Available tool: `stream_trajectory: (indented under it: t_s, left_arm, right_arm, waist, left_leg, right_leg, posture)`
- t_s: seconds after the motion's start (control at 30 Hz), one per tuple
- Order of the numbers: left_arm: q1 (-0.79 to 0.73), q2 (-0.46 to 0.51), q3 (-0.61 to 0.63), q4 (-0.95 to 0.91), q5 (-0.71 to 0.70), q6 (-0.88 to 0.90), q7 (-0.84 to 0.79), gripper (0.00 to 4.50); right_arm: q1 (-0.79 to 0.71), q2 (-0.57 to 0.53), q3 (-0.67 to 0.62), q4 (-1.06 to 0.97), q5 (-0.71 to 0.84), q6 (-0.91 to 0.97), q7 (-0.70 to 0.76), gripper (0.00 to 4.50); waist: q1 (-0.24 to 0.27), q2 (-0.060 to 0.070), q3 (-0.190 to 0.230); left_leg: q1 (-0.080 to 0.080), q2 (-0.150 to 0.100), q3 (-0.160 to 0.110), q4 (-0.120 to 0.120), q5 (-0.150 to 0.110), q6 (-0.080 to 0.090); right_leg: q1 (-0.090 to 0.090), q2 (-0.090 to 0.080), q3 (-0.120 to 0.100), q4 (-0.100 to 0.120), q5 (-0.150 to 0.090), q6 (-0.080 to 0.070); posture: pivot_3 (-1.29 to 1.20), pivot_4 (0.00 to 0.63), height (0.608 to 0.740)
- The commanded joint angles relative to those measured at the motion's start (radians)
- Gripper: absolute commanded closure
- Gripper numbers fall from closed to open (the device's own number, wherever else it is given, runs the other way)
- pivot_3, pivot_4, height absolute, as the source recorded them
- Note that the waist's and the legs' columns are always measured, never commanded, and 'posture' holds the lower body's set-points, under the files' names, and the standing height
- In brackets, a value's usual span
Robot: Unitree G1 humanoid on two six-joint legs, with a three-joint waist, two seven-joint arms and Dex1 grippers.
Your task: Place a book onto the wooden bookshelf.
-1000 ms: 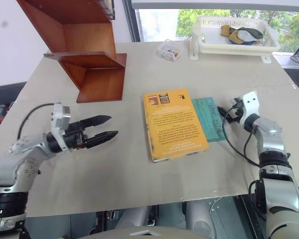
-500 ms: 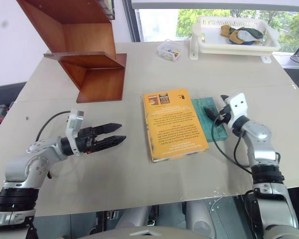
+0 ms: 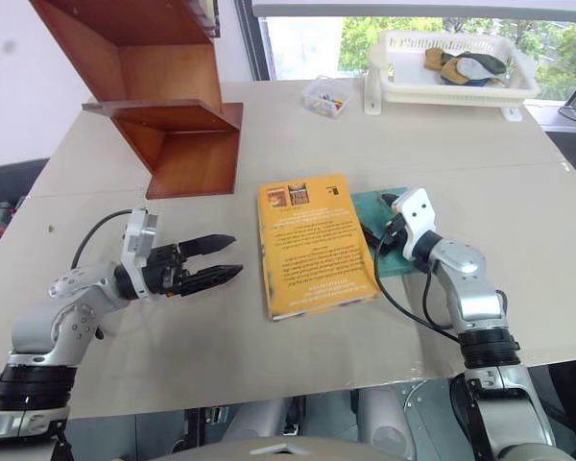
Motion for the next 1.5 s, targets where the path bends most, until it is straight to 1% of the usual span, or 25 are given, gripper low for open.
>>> stream_trajectory:
  t_s: [0.03,0.1,0.27,0.33,0.4,0.47,0.53,0.63,0.7,0.83,0.97,1.07,1.2,1.3,1.5]
  left_arm:
    - [0.01,0.015,0.027,-0.034,0.014,-0.034,-0.005,0.38]
    - [0.016,0.014,0.023,-0.032,0.023,-0.044,0.001,0.38]
    - [0.02,-0.013,0.013,-0.019,0.042,-0.066,0.024,0.38]
    - [-0.014,-0.039,0.003,0.011,0.038,-0.022,0.074,0.38]
    - [-0.046,-0.067,-0.009,0.039,0.007,0.048,0.099,0.38]
    - [-0.069,-0.082,-0.014,0.059,-0.035,0.132,0.102,0.38]
    - [-0.091,-0.102,-0.002,0.079,-0.091,0.215,0.11,0.38]
    - [-0.15,-0.156,0.034,0.158,-0.221,0.4,0.144,0.38]
    - [-0.189,-0.188,0.043,0.218,-0.275,0.506,0.164,0.38]
    - [-0.269,-0.229,0.07,0.338,-0.343,0.662,0.195,0.38]
    - [-0.351,-0.268,0.044,0.473,-0.31,0.751,0.226,0.38]
    - [-0.378,-0.287,0.03,0.512,-0.295,0.789,0.223,0.38]
    - [-0.384,-0.3,-0.003,0.556,-0.255,0.793,0.195,0.38]
    - [-0.405,-0.324,0.012,0.6,-0.238,0.793,0.198,0.38]
    - [-0.407,-0.346,0.005,0.608,-0.211,0.785,0.168,0.38]
  right_arm:
    - [-0.021,-0.006,-0.012,-0.046,0.015,-0.004,0.003,0.0]
    - [-0.018,-0.029,-0.034,-0.038,0.017,-0.009,0.008,0.0]
    - [0.005,-0.128,-0.127,-0.032,0.059,-0.005,0.033,0.0]
    - [0.027,-0.187,-0.184,-0.048,0.104,0.014,0.07,0.0]
    - [0.073,-0.267,-0.261,-0.097,0.204,0.055,0.173,0.0]
    - [0.144,-0.348,-0.328,-0.169,0.328,0.112,0.314,0.0]
    - [0.21,-0.412,-0.379,-0.232,0.423,0.18,0.399,0.0]
    - [0.316,-0.497,-0.48,-0.337,0.562,0.303,0.474,0.0]
    - [0.373,-0.531,-0.539,-0.39,0.619,0.356,0.494,0.0]
    - [0.44,-0.561,-0.599,-0.472,0.707,0.436,0.51,0.0]
    - [0.513,-0.572,-0.648,-0.564,0.766,0.483,0.526,0.0]
    - [0.548,-0.571,-0.67,-0.596,0.761,0.488,0.513,0.0]
    - [0.57,-0.565,-0.686,-0.614,0.764,0.493,0.501,0.0]
    - [0.58,-0.562,-0.689,-0.622,0.756,0.488,0.491,0.0]
    - [0.572,-0.564,-0.679,-0.621,0.758,0.49,0.481,0.0]
  waist:
    - [0.0,0.0,0.0]
    - [0.0,0.0,0.0]
    - [0.005,0.0,0.0]
    - [0.005,0.0,0.0]
    - [0.009,0.0,0.0]
    - [0.011,0.0,0.0]
    - [0.011,0.0,0.0]
    - [0.003,0.0,0.0]
    - [0.003,-0.001,0.0]
    - [0.002,-0.001,0.0]
    - [0.004,-0.002,0.0]
    - [0.006,-0.002,0.0]
    - [0.009,-0.002,0.0]
    - [0.015,-0.001,0.0]
    - [0.029,-0.001,-0.001]
  left_leg:
    - [0.0,0.0,0.0,0.0,0.0,0.0]
    - [0.0,0.0,0.0,0.0,0.0,0.0]
    - [0.0,-0.001,0.0,0.0,0.0,0.0]
    - [-0.001,-0.001,0.0,0.0,0.0,0.0]
    - [-0.001,-0.001,-0.001,0.0,0.0,0.001]
    - [-0.001,-0.001,-0.002,0.0,0.0,0.001]
    - [-0.002,-0.001,-0.002,0.0,-0.001,0.001]
    - [-0.001,0.0,-0.001,0.001,-0.001,0.002]
    - [0.0,0.0,-0.003,0.003,-0.001,0.002]
    - [0.003,0.0,-0.002,0.005,-0.001,0.002]
    - [0.005,0.0,-0.003,0.007,0.0,0.002]
    - [0.005,0.0,-0.003,0.007,0.0,0.002]
    - [0.004,0.0,-0.003,0.006,0.0,0.001]
    - [0.005,0.0,-0.003,0.006,0.0,0.001]
    - [0.005,-0.001,-0.003,0.007,0.0,0.001]
  right_leg:
    - [0.0,0.0,0.0,0.0,0.0,0.0]
    - [0.0,0.0,0.0,0.0,0.0,0.0]
    - [0.0,-0.001,0.0,0.0,0.0,0.0]
    - [0.0,-0.001,-0.001,-0.001,0.0,0.0]
    - [0.0,0.0,-0.002,-0.001,0.0,0.0]
    - [0.0,0.0,-0.002,-0.001,0.0,0.0]
    - [0.0,0.0,-0.002,-0.001,0.0,0.0]
    - [0.002,0.001,-0.002,-0.001,0.0,0.001]
    - [0.003,0.001,-0.003,0.0,0.0,0.001]
    - [0.006,0.005,-0.003,0.0,-0.001,0.002]
    - [0.009,0.006,-0.003,0.0,-0.003,0.005]
    - [0.009,0.005,-0.003,0.0,-0.001,0.002]
    - [0.009,0.002,-0.003,-0.001,-0.001,0.002]
    - [0.009,0.001,-0.003,-0.001,-0.001,0.002]
    - [0.009,0.001,-0.003,-0.001,-0.001,0.002]
  posture:
    - [0.0,0.15,0.74]
    - [0.0,0.15,0.74]
    - [0.0,0.15,0.74]
    - [0.0,0.15,0.74]
    - [0.0,0.15,0.74]
    - [0.0,0.15,0.74]
    - [0.0,0.15,0.74]
    - [0.0,0.15,0.74]
    - [0.0,0.15,0.74]
    - [0.0,0.15,0.74]
    - [0.0,0.15,0.74]
    - [0.0,0.15,0.74]
    - [0.0,0.15,0.74]
    - [0.0,0.15,0.74]
    - [0.0,0.15,0.74]
